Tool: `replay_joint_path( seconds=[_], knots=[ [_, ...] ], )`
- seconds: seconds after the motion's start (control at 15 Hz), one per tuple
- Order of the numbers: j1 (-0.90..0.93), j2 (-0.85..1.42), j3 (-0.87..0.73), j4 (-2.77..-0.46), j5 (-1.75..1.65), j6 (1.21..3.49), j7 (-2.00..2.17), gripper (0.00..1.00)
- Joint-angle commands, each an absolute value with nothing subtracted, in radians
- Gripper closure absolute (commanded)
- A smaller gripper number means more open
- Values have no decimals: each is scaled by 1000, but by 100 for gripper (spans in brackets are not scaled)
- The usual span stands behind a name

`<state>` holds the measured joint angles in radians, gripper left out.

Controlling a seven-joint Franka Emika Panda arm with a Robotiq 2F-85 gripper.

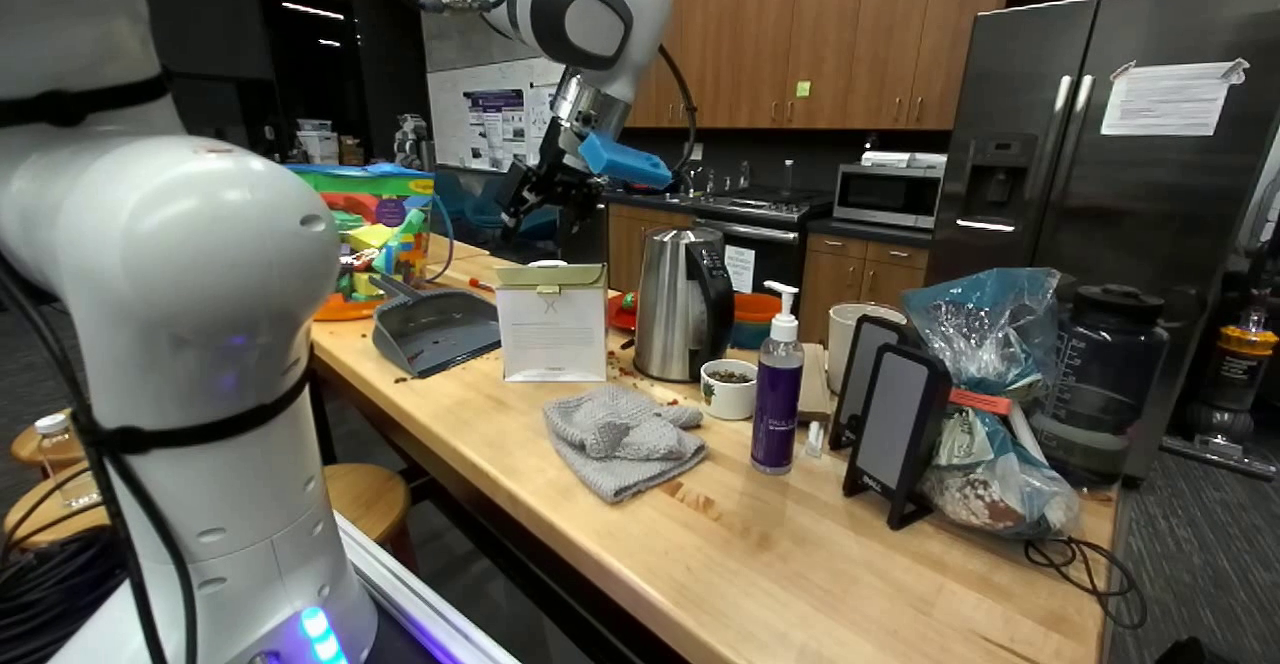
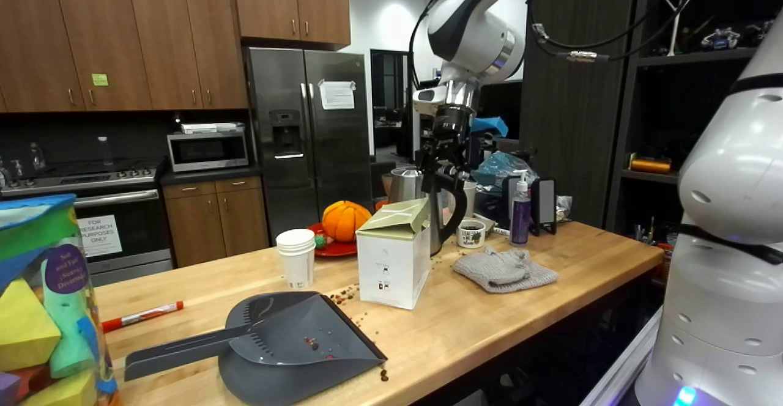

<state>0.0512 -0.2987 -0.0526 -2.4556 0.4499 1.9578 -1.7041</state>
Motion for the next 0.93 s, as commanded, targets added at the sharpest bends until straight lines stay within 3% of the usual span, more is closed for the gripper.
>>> replay_joint_path(
  seconds=[0.0,0.87],
  knots=[
    [68,-355,-60,-2519,482,2081,-1734,0],
    [137,-316,-63,-2577,592,2240,-1873,0]
  ],
)
